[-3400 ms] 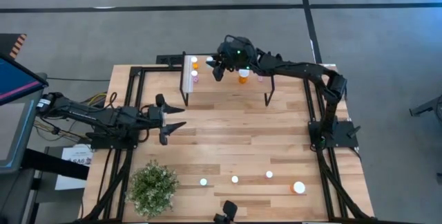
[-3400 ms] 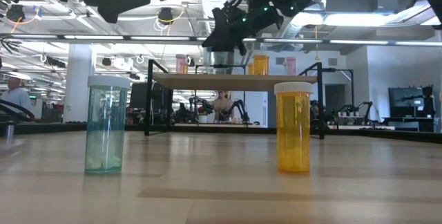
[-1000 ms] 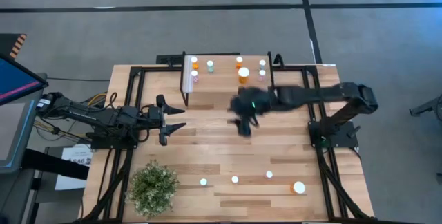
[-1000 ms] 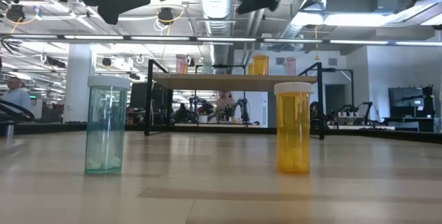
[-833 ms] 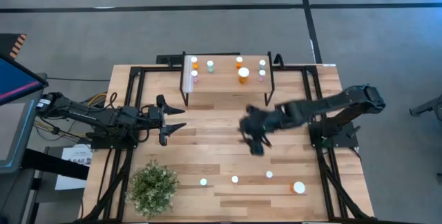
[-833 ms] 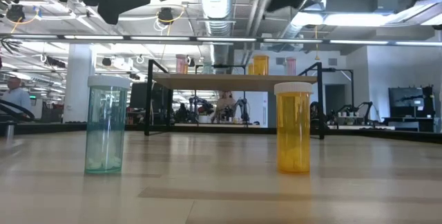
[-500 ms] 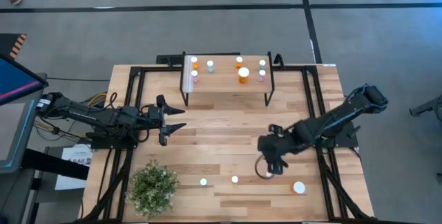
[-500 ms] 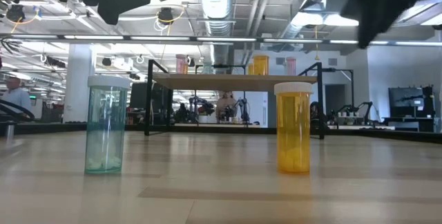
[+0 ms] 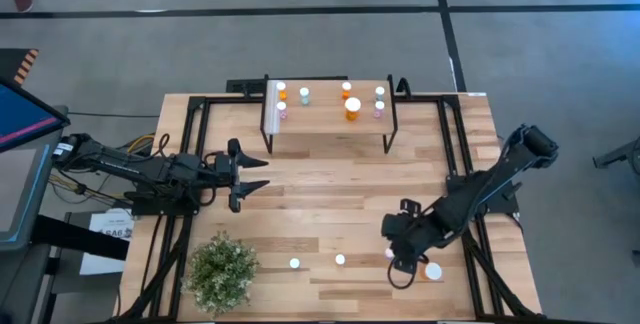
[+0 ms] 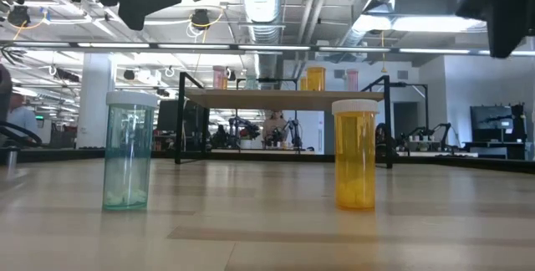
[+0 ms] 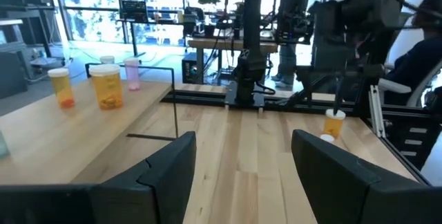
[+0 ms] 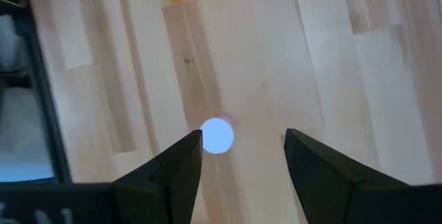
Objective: Pick and place medicine bottles onto shelf by color
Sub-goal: Put the pink pill bottle on the shelf
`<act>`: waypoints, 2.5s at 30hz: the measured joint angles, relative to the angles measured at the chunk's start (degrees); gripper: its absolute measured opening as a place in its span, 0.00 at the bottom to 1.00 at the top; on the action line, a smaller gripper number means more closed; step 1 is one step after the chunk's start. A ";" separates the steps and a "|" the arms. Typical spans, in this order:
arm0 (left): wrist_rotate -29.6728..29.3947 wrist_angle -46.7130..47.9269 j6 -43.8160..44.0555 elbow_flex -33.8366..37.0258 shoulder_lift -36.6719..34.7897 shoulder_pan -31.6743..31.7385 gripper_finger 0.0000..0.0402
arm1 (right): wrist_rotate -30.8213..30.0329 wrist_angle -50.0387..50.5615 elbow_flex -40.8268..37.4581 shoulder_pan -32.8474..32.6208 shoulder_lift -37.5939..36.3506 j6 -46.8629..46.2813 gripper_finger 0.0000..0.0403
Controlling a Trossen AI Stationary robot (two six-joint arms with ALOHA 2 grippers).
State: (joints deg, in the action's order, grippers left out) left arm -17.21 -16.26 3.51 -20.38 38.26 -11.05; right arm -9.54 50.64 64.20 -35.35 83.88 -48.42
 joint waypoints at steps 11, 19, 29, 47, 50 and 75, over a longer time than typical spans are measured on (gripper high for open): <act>-0.04 -0.13 -0.04 -0.02 0.00 -0.02 0.56 | 2.48 -1.30 0.00 -0.61 8.57 0.27 0.57; -0.04 0.07 -0.04 -0.02 0.00 -0.02 0.56 | 3.42 -3.15 0.00 -0.59 9.27 0.28 0.57; -0.04 0.07 -0.09 -0.02 0.00 0.00 0.56 | 4.72 -4.40 0.00 -0.66 9.27 -0.20 0.57; 0.07 0.07 0.00 -0.02 -0.01 -0.02 0.56 | 5.73 -11.00 -6.03 -1.03 9.22 -2.34 0.57; 0.09 0.07 0.07 -0.02 -0.01 -0.01 0.56 | 5.73 -10.96 -6.03 -1.03 9.22 -2.56 0.57; 0.15 0.05 0.35 -0.02 0.00 -0.01 0.56 | 5.70 -10.59 -5.32 -0.87 9.20 -0.93 0.31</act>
State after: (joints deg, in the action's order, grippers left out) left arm -17.06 -16.21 3.85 -20.40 38.26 -11.06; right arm -3.84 40.05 58.89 -36.23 93.08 -49.35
